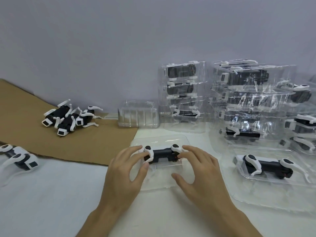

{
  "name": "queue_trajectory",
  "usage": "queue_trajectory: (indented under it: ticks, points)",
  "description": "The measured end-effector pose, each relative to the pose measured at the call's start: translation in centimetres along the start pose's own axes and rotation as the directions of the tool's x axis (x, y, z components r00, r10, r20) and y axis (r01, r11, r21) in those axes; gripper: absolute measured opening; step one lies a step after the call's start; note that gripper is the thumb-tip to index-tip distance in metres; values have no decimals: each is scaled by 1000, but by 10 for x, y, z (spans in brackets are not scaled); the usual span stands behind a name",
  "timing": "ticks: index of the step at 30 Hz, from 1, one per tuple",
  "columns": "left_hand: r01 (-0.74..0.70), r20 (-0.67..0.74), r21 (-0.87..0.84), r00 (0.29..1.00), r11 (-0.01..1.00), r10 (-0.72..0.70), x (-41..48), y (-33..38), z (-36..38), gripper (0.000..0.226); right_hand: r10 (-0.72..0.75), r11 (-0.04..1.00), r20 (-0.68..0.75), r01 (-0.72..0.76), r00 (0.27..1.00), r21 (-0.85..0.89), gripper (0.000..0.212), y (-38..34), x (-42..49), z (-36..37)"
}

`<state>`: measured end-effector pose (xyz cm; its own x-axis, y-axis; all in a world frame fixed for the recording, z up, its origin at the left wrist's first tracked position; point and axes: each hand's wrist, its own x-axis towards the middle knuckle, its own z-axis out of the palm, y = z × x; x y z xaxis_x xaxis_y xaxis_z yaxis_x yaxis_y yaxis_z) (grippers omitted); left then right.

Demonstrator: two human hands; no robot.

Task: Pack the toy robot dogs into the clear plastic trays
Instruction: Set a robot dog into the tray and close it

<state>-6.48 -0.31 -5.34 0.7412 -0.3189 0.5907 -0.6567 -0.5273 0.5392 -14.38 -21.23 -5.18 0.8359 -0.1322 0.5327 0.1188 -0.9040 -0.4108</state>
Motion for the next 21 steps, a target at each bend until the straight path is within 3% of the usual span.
queue_trajectory:
  ticks: [7,11,15,21]
  points:
    - [-13,28,24,1000,1000,12,3,-4,2,30,55,998,-53,-54,997,15,12,3,3,2]
    - [30,39,30,999,999,-31,2,-4,4,37,54,998,-23,-54,998,-30,21,0,0,7]
    - [-21,74,48,997,999,17,0,-3,0,32,57,998,-24,-57,998,-4,25,1,-1,5]
    - [-74,105,68,992,995,67,3,-1,-5,45,45,999,14,-45,999,12,61,-2,0,2]
